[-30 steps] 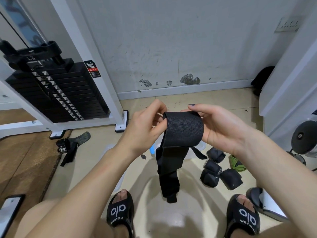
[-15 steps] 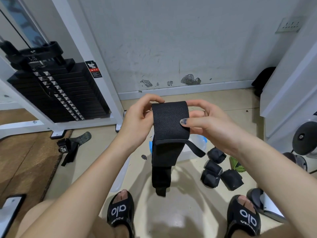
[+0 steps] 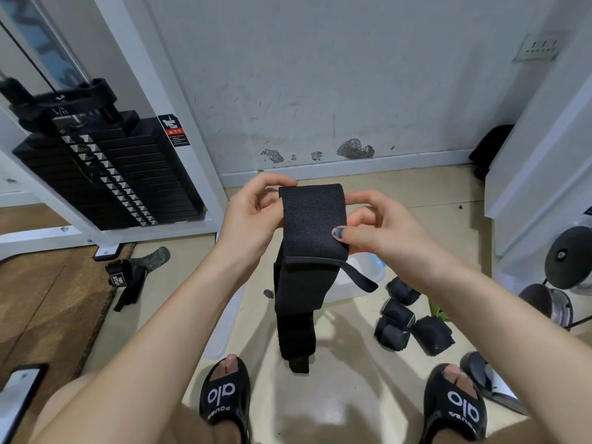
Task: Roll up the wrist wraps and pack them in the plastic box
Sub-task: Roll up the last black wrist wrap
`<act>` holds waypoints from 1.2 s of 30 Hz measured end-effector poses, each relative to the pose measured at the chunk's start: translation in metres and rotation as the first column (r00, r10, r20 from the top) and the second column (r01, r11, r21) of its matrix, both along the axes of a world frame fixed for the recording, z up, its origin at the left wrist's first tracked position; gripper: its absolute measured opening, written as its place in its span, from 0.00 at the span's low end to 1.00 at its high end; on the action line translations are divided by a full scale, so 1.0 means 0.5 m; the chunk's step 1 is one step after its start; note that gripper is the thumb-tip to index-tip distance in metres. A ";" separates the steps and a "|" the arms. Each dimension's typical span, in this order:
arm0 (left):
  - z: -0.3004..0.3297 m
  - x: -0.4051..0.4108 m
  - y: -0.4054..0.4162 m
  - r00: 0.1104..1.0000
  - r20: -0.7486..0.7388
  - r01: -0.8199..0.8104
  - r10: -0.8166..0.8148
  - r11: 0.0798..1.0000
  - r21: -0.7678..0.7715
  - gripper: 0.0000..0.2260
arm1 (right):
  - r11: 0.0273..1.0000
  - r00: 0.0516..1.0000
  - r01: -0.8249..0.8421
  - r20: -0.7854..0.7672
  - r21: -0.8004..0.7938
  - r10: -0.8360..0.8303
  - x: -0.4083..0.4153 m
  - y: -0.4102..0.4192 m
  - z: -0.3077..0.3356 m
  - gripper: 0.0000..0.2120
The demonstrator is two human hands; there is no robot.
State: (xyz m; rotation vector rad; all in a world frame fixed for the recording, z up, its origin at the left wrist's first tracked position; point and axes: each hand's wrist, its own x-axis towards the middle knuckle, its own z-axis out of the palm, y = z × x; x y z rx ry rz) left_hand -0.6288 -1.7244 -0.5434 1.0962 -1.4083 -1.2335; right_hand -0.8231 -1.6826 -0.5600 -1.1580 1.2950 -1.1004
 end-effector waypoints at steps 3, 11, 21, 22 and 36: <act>0.003 -0.001 0.002 1.000 -0.006 0.026 -0.026 1.000 0.006 0.08 | 1.000 0.993 0.000 -0.119 -0.018 -0.002 -0.001 -0.002 -0.004 0.20; -0.015 -0.001 -0.001 0.982 0.098 0.175 -0.164 0.978 -0.115 0.10 | 0.998 0.994 0.053 0.093 -0.029 -0.050 0.004 -0.006 0.007 0.25; -0.028 0.000 -0.013 0.978 0.090 0.201 -0.191 0.972 -0.123 0.08 | 0.997 0.988 -0.016 0.154 -0.069 0.026 0.008 -0.005 0.004 0.09; -0.029 -0.001 -0.013 0.978 0.093 0.198 -0.188 0.973 -0.117 0.09 | 0.997 0.989 -0.026 0.141 -0.066 0.035 0.008 -0.006 0.003 0.10; -0.014 -0.019 0.007 0.916 -0.141 0.401 -0.377 0.881 0.252 0.24 | 0.998 0.967 -0.057 0.251 0.014 0.052 -0.003 -0.013 0.012 0.06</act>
